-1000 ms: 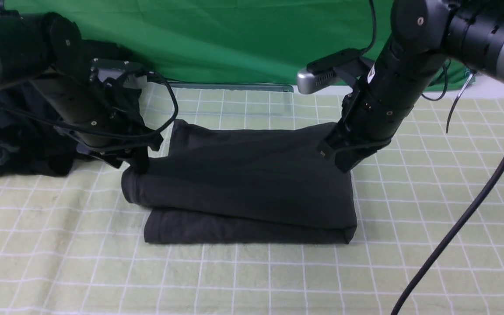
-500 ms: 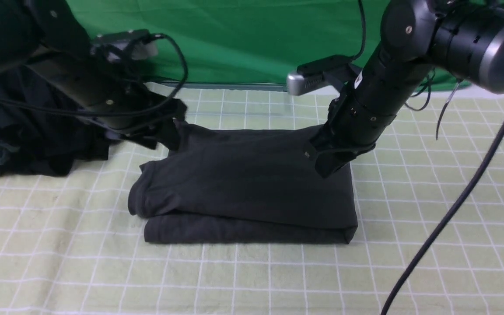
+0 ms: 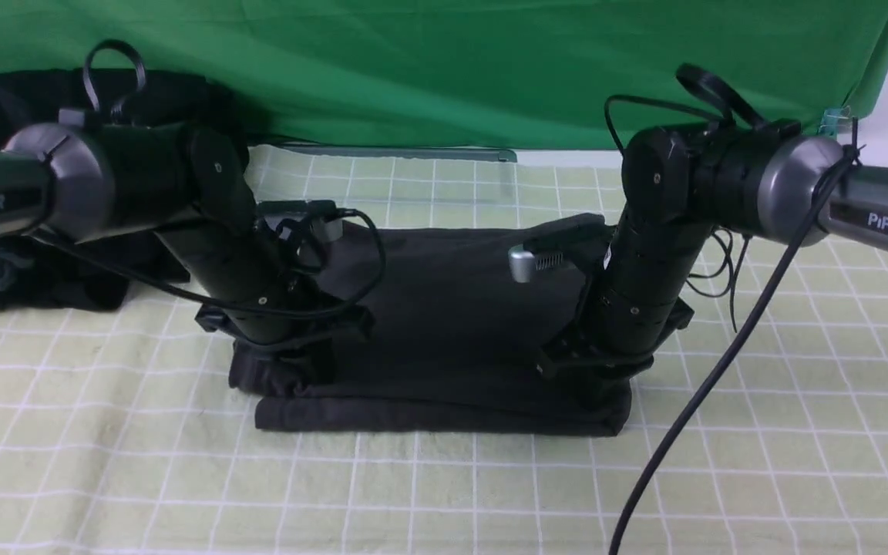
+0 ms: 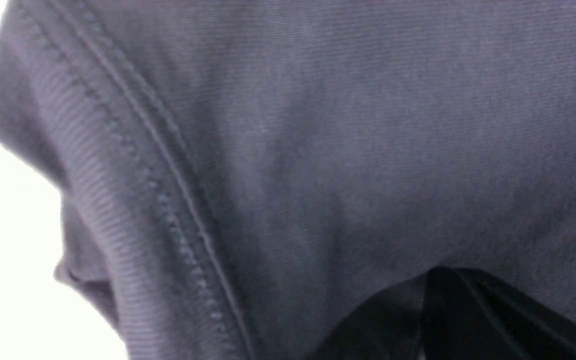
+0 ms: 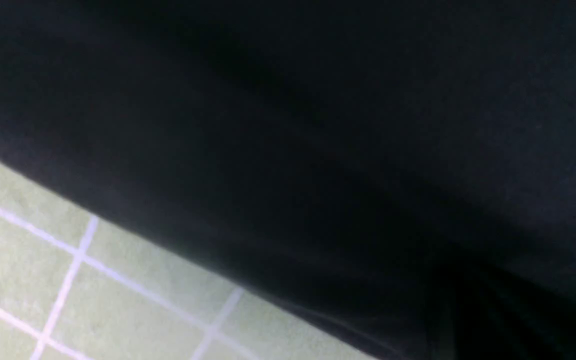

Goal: Fold a long-sleeved shirt over a green coffee tablecloth.

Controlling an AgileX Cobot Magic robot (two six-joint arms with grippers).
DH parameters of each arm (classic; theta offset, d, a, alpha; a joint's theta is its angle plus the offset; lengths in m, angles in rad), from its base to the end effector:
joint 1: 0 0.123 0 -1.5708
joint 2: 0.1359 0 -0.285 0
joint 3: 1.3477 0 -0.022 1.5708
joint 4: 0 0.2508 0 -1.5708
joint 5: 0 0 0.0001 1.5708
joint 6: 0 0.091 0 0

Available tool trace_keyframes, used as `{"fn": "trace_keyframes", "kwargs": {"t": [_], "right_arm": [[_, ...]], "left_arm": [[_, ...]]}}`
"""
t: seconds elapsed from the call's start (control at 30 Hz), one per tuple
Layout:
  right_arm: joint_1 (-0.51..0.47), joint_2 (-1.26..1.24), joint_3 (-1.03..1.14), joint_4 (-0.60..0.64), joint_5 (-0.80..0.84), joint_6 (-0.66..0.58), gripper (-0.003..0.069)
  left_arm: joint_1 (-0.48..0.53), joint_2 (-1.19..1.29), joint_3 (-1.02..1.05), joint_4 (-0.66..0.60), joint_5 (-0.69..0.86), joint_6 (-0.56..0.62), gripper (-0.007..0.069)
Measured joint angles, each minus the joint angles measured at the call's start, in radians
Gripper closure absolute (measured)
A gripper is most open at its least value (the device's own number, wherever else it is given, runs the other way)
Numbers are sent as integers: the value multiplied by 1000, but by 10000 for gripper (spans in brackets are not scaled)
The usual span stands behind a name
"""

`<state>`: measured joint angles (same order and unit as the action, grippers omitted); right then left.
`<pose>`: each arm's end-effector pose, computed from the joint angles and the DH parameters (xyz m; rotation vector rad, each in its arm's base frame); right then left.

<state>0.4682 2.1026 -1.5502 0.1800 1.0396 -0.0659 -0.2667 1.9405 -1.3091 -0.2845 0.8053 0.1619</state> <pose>0.3657 0.2007 0.1643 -0.6879 3.0204 0.2609 0.3668 -0.1193 0.1748 0.3684 2.8906 -0.3482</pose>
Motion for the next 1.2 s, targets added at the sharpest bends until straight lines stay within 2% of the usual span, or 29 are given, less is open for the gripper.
{"fn": "trace_keyframes", "kwargs": {"t": [0.27,0.4,0.67,0.87,0.93,1.07,1.2], "right_arm": [[0,-81,20,-42,0,4,655],[0,-215,20,-53,-31,-1,655],[0,-299,20,-54,-40,-4,655],[0,-326,20,-54,-33,12,655],[0,-342,20,-54,-27,21,655],[0,-353,20,-55,29,19,655],[0,-353,20,-57,82,14,655]], "left_arm": [[0,-96,-15,16,-44,-17,631],[8,-106,-179,24,0,-57,631],[12,100,-478,68,78,-62,631],[12,288,-521,149,13,-61,630],[16,330,-528,209,-7,-128,630],[41,329,-558,241,-8,-213,629],[60,265,-569,233,66,-188,629]]}}
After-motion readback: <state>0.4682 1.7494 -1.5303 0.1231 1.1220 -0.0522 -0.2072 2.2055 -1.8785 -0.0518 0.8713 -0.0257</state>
